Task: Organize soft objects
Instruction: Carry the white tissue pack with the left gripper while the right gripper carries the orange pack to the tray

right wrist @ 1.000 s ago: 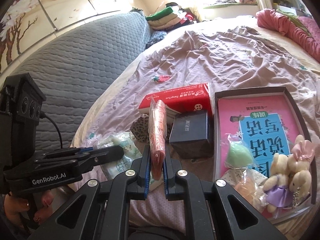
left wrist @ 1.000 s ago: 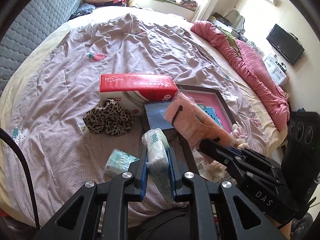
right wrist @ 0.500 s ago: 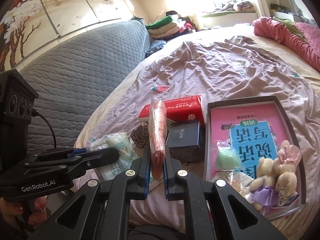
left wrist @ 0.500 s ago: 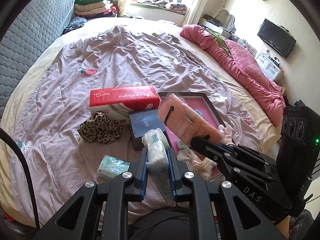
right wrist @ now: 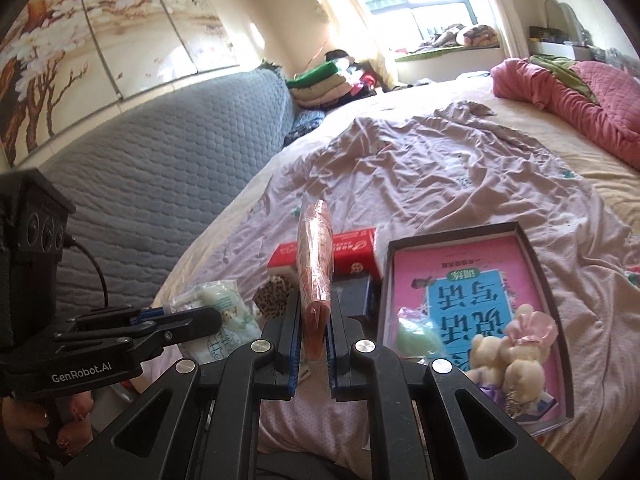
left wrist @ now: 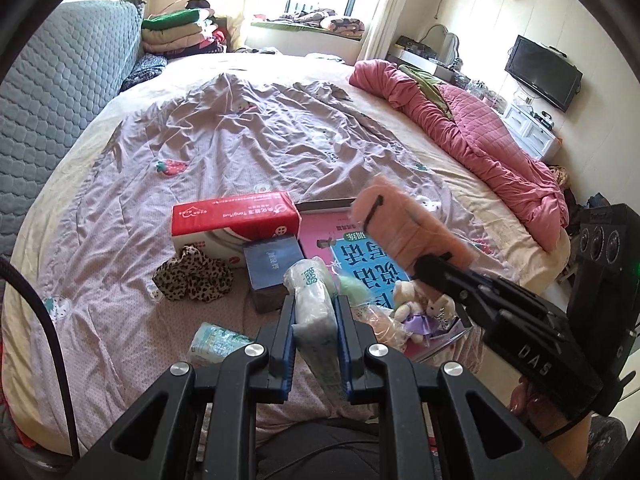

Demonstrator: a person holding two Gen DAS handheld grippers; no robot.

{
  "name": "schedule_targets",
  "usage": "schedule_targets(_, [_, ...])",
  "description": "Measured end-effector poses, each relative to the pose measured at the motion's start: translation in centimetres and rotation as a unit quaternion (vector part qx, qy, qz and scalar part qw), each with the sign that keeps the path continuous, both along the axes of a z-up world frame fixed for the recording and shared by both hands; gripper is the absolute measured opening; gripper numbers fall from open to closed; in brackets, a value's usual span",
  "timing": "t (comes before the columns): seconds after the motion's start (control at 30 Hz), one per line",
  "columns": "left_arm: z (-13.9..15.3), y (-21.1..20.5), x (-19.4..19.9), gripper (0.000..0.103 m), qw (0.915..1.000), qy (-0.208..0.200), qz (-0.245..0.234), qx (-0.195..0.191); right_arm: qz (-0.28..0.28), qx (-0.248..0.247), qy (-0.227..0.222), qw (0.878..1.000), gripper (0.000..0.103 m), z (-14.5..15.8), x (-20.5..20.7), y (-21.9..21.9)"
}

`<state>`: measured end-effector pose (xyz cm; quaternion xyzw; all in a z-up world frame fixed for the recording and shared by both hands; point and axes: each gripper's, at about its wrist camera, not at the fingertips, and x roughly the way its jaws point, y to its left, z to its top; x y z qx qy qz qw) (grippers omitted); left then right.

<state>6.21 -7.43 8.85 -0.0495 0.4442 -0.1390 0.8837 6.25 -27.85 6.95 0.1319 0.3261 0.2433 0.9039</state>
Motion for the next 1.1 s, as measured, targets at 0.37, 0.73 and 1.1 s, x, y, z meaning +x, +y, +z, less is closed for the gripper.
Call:
schedule_targets(0.37, [0.6,-2.5,0.7,0.018,0.9999,-0.006,-0.012,0.001,-0.034,0.031,-0.004,0.999,0.011,1.0,-0.4,-4.4])
schedule_targets(0.73, [0.8,-5.9,1.6,0.018,0.9985,-0.016,-0.049,-0.019,-0.073,0.051,-0.008,0.996,0.011,1.9,-0.5,-8.3])
schedule_targets(1.1, [-0.6,-9.0,2.9,0.018,0.9972,-0.009,-0.073,-0.012,-0.098,0.061,-0.006,0.993,0.011,1.7,-0.5,-10.8])
